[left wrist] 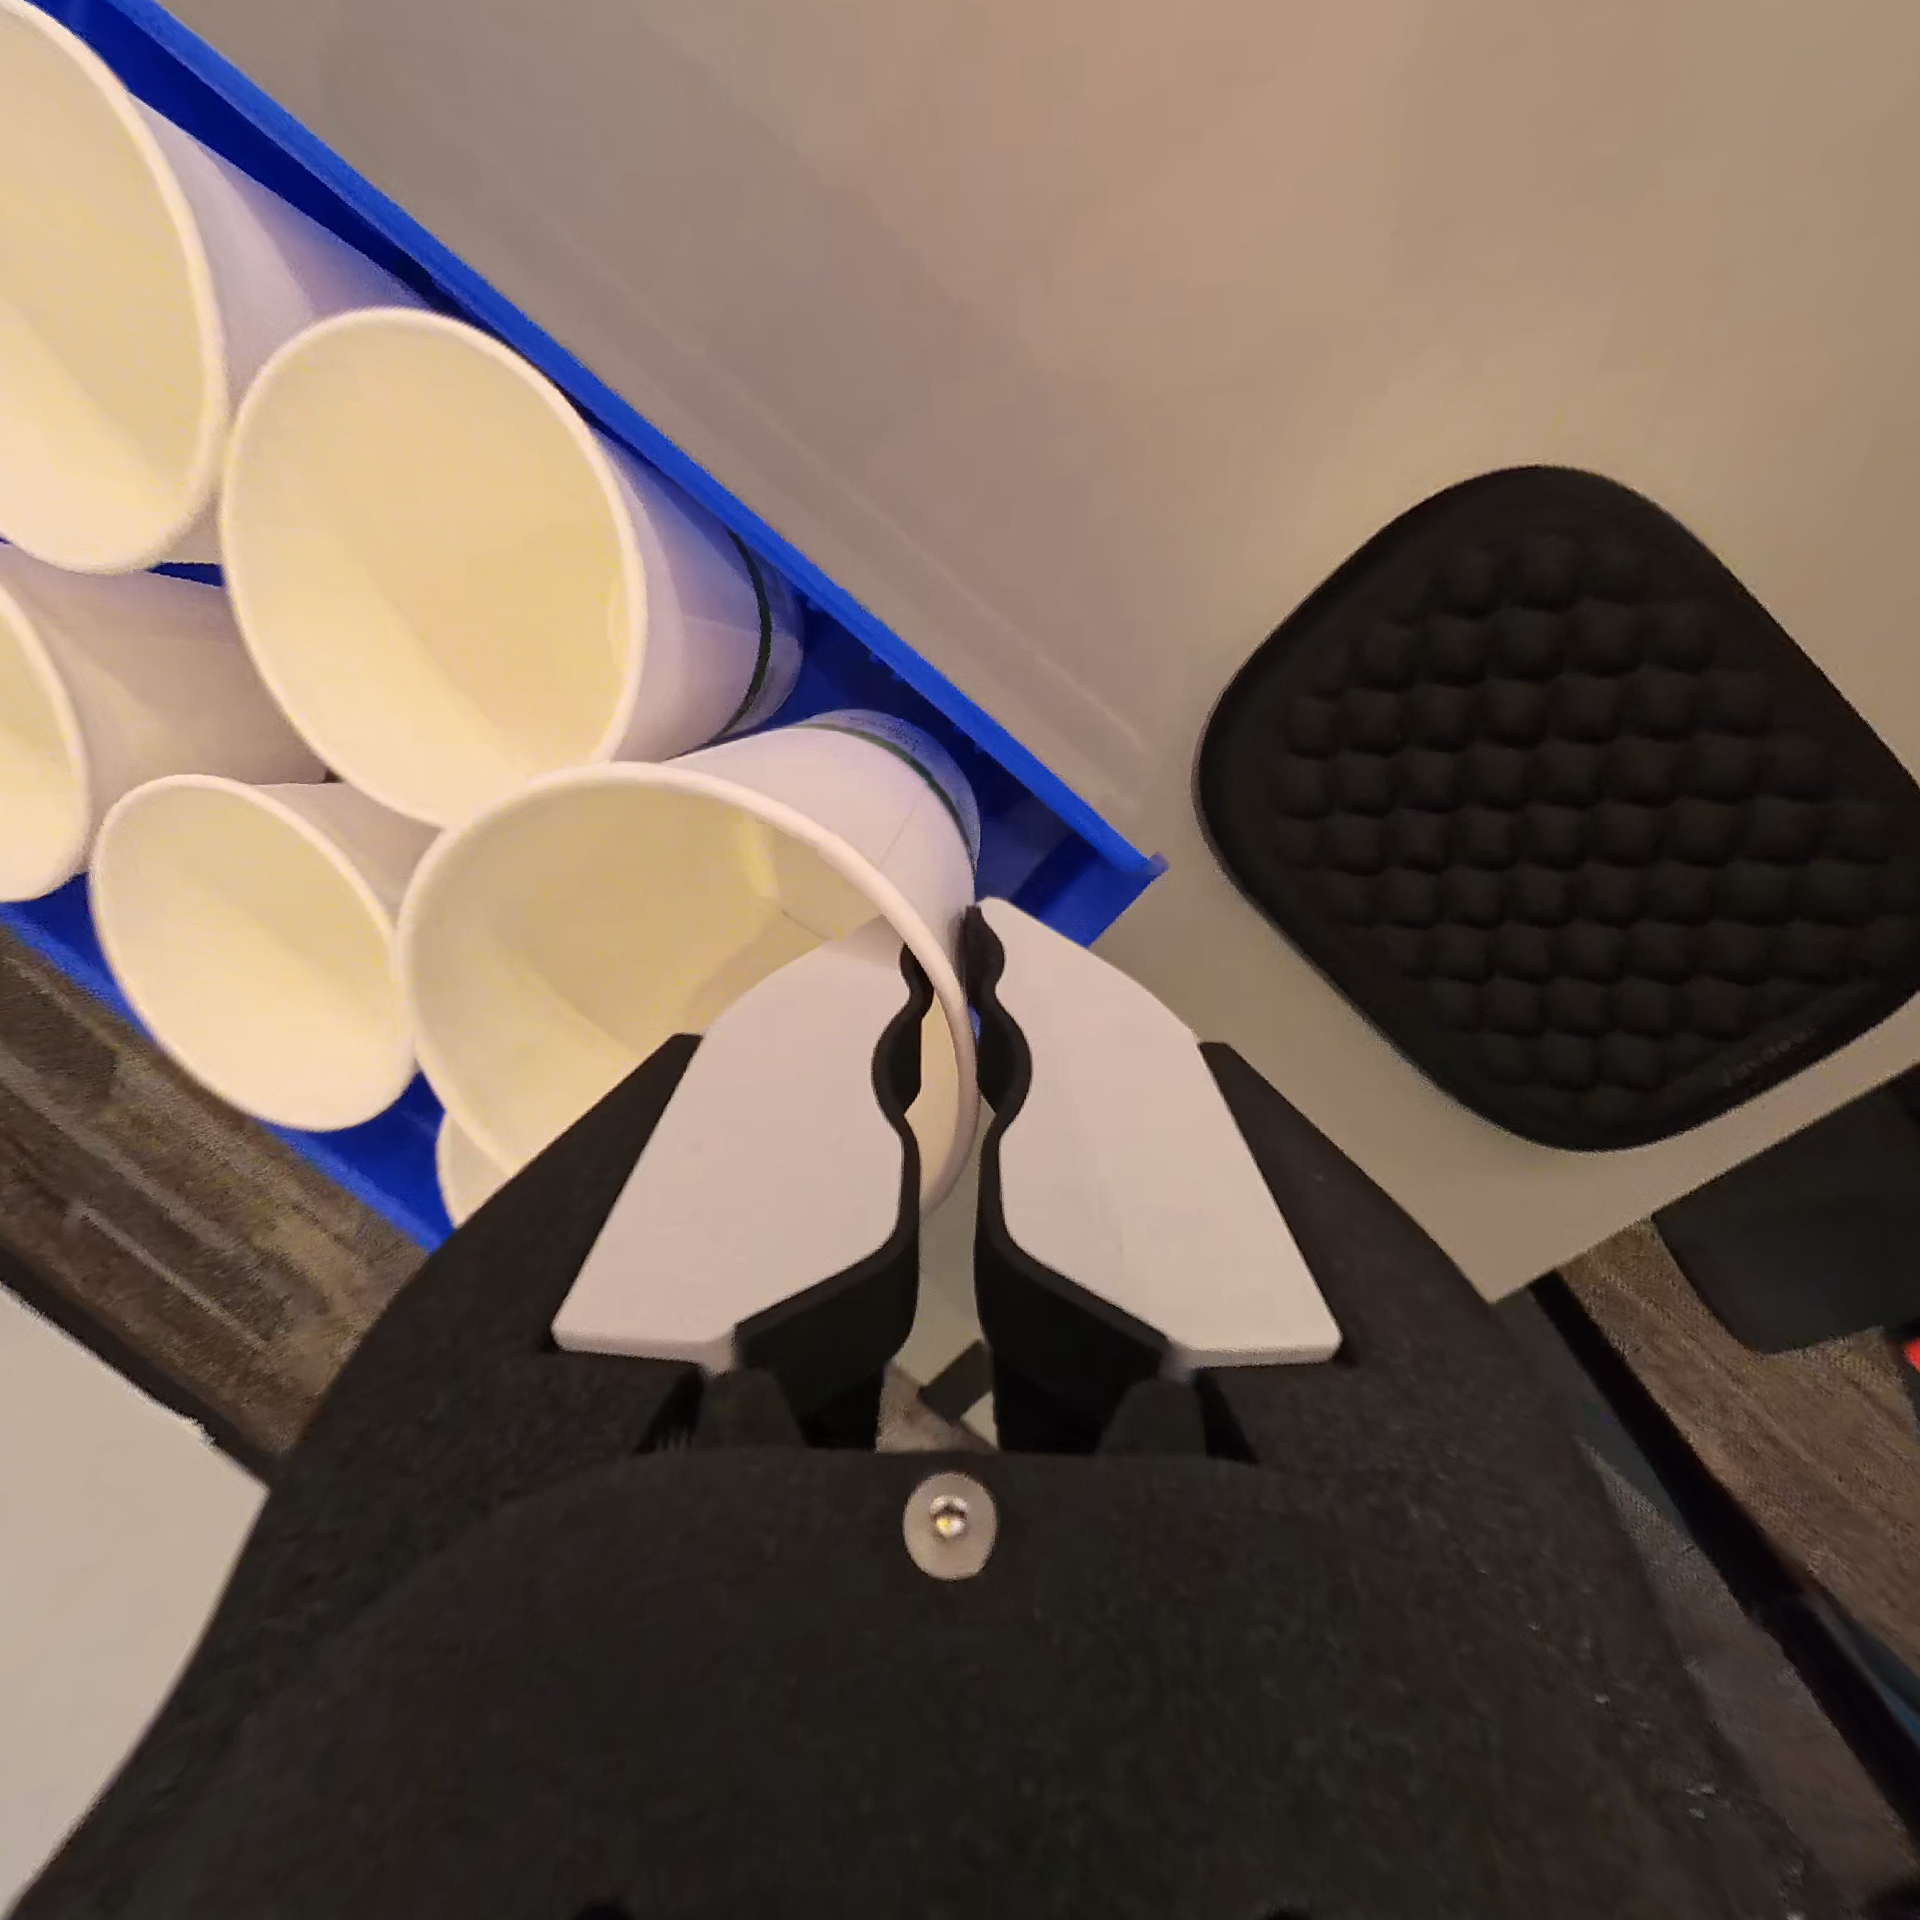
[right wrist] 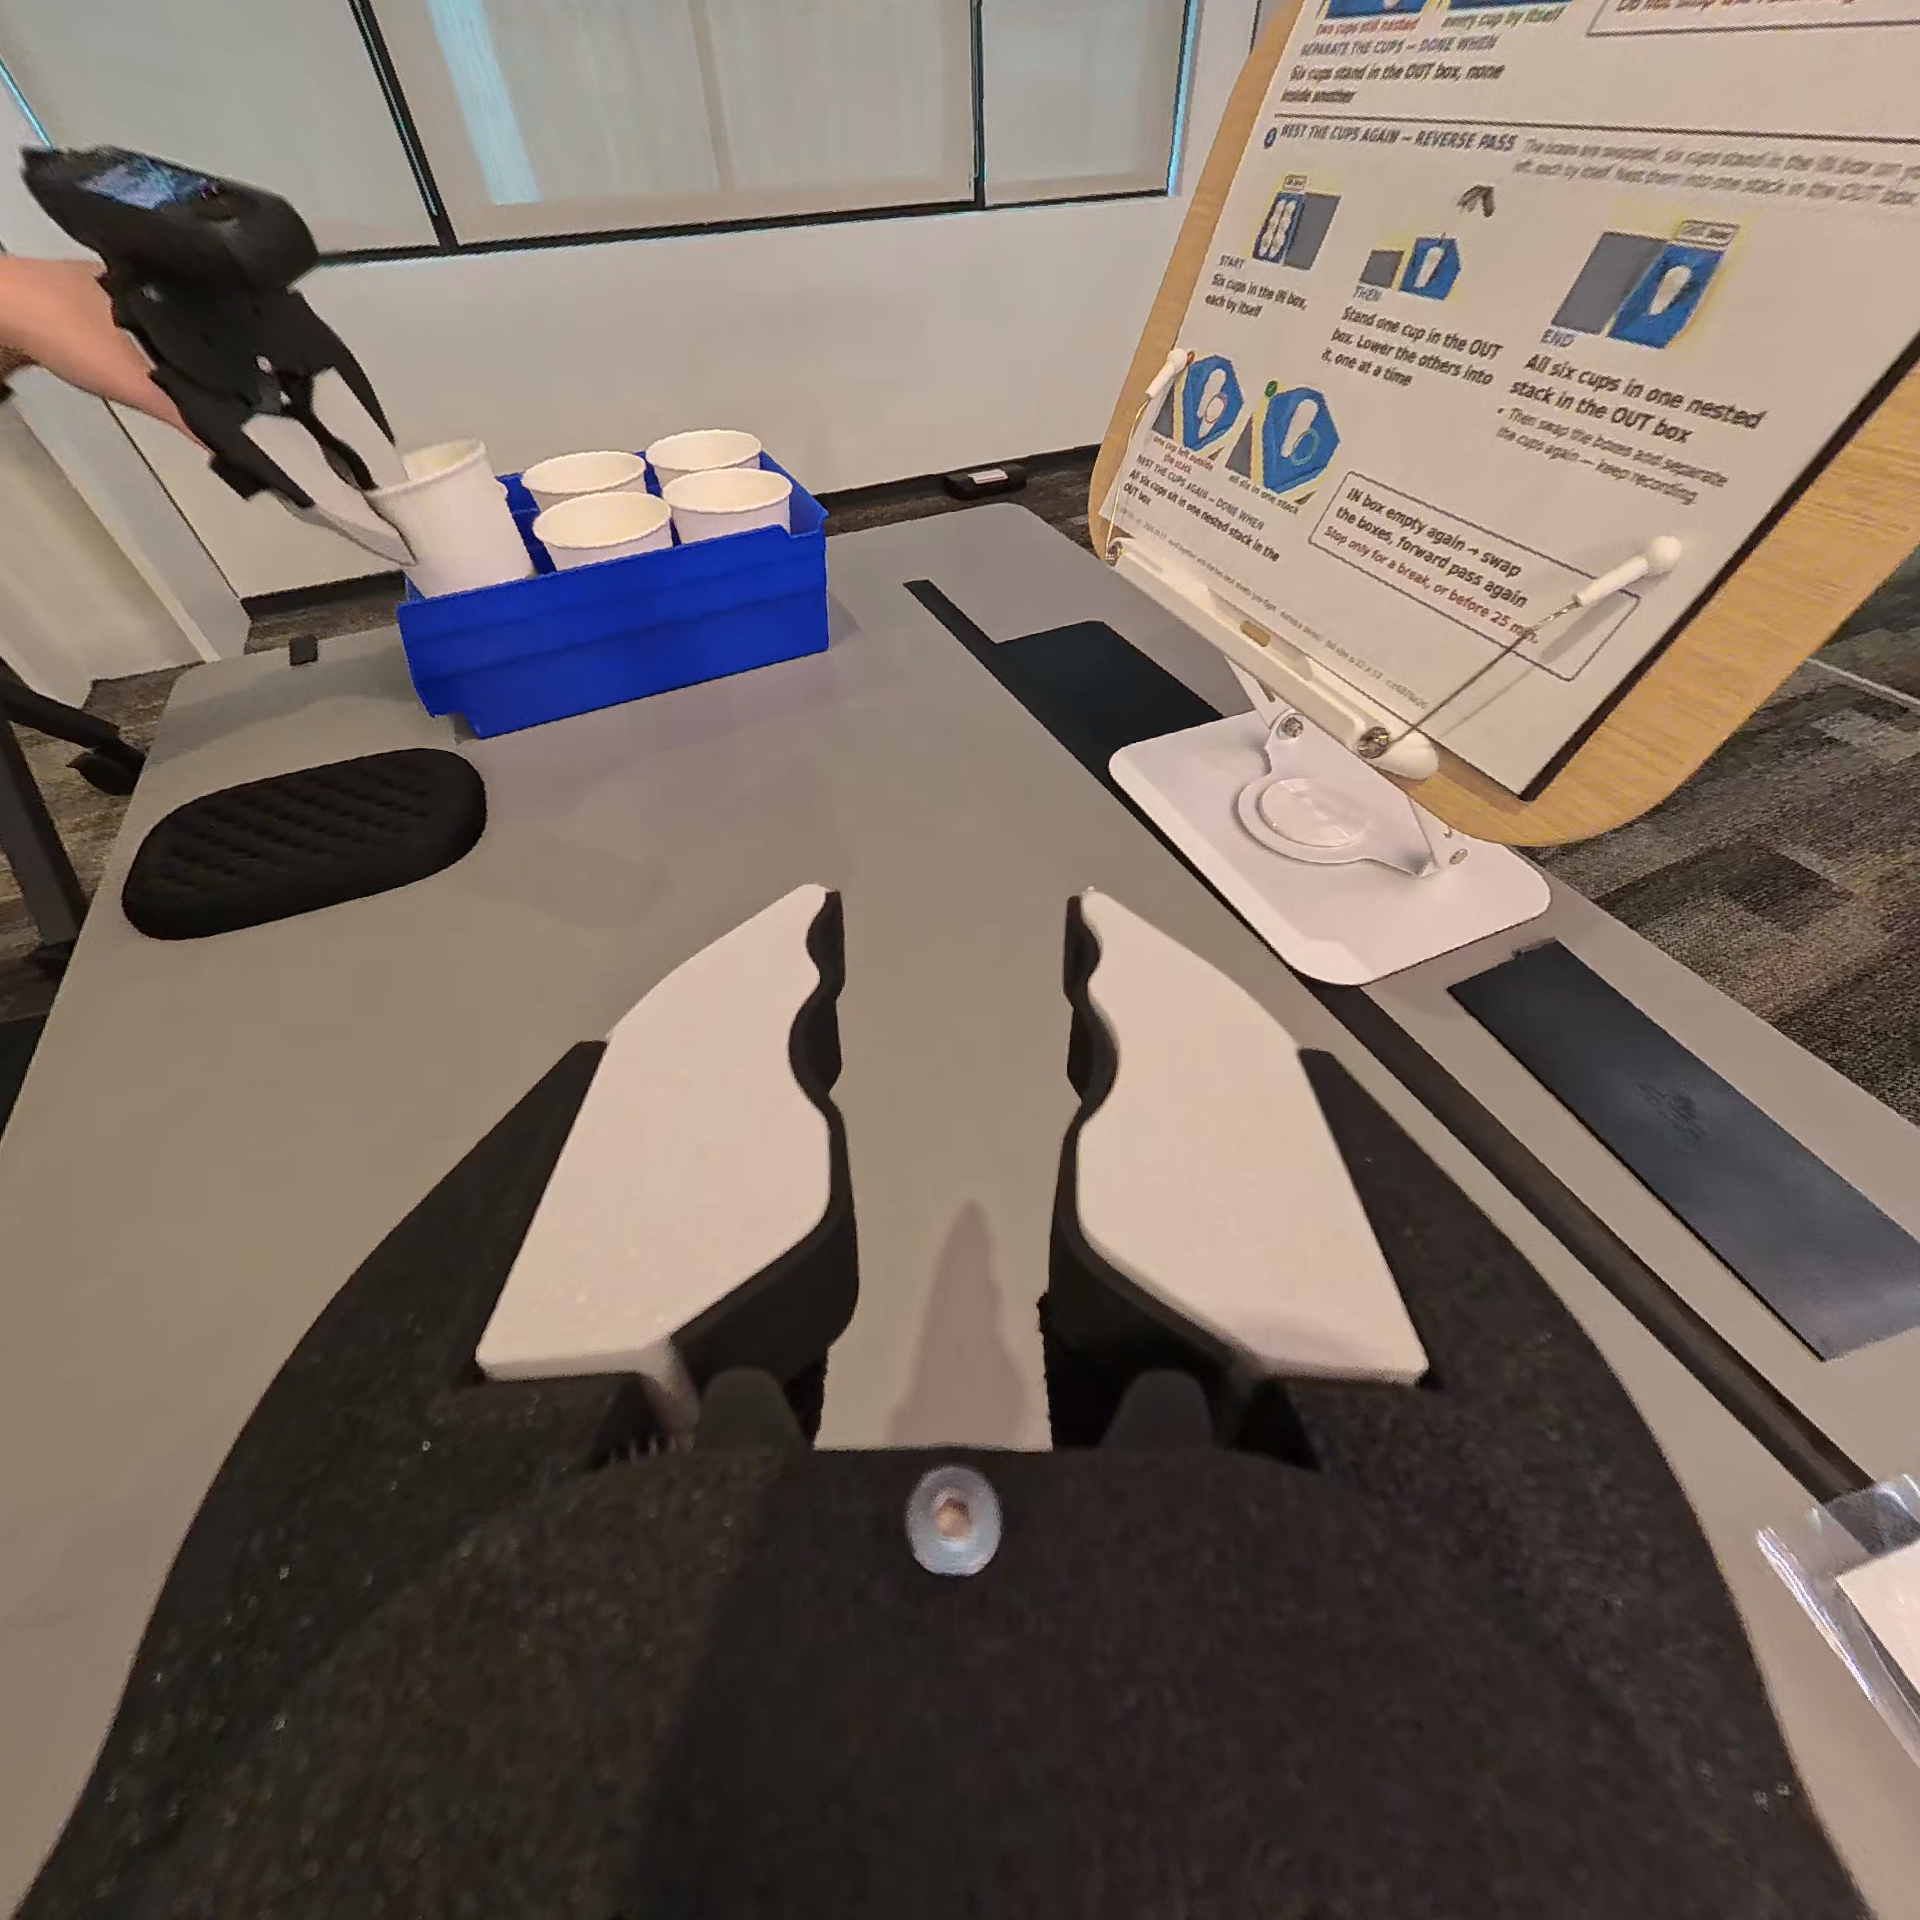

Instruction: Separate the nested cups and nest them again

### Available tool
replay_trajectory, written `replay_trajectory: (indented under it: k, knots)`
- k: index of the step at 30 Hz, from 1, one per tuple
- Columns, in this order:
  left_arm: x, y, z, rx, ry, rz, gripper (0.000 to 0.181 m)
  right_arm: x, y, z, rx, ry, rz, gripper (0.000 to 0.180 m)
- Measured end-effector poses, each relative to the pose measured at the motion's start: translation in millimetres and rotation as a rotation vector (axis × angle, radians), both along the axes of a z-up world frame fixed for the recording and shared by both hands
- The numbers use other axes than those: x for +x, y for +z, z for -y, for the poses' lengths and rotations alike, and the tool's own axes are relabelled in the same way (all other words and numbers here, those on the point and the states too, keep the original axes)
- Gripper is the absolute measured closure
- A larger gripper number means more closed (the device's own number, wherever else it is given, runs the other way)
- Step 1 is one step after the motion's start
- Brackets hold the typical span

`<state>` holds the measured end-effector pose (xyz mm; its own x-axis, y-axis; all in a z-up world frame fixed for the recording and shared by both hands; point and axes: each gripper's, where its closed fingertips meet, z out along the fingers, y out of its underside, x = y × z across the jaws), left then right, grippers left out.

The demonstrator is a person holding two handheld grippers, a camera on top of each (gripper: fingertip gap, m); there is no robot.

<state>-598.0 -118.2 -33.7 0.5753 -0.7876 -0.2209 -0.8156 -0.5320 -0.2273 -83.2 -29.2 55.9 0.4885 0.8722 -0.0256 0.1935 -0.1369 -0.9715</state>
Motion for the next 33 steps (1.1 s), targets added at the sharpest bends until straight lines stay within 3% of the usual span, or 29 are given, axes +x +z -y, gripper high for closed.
replay_trajectory:
  k: [6,13,22,33]
  knots:
    - [26.6,67.0,5.5,0.075,-0.123,-0.072,0.177,-29.1,4.6,12.5,0.047,0.087,0.009,0.139]
    - [171.8,122.1,13.4,0.097,-0.493,0.112,0.176,-100.7,0.6,53.2,0.107,0.288,0.076,0.119]
    - [325.9,115.9,33.4,0.053,-0.894,0.164,0.177,-149.2,5.4,89.9,0.125,0.421,0.013,0.093]
    - [374.7,102.8,45.9,-0.007,-1.046,0.084,0.177,-149.4,2.3,98.6,0.022,0.512,-0.031,0.095]
